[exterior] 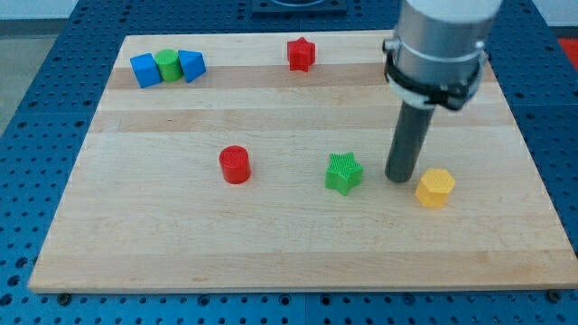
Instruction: Push the green star closer to the center
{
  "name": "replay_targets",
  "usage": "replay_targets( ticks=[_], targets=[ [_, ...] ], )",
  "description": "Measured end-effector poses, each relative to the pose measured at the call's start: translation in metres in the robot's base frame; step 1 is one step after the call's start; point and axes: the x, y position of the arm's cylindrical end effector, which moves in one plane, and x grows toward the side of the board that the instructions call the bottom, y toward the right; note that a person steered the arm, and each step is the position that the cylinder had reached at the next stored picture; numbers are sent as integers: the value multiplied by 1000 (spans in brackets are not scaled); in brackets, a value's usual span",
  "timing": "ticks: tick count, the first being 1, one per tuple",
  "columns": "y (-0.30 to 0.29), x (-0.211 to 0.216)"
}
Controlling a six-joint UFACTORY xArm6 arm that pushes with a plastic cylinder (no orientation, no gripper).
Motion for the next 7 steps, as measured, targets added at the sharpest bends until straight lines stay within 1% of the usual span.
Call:
replay_targets(
  ticks=[1, 2, 3, 4, 5, 7],
  targets=[
    [-2, 3],
    [-33, 28],
    [-33, 28],
    [-42, 9],
    [-70, -15],
    [-80, -16]
  ],
)
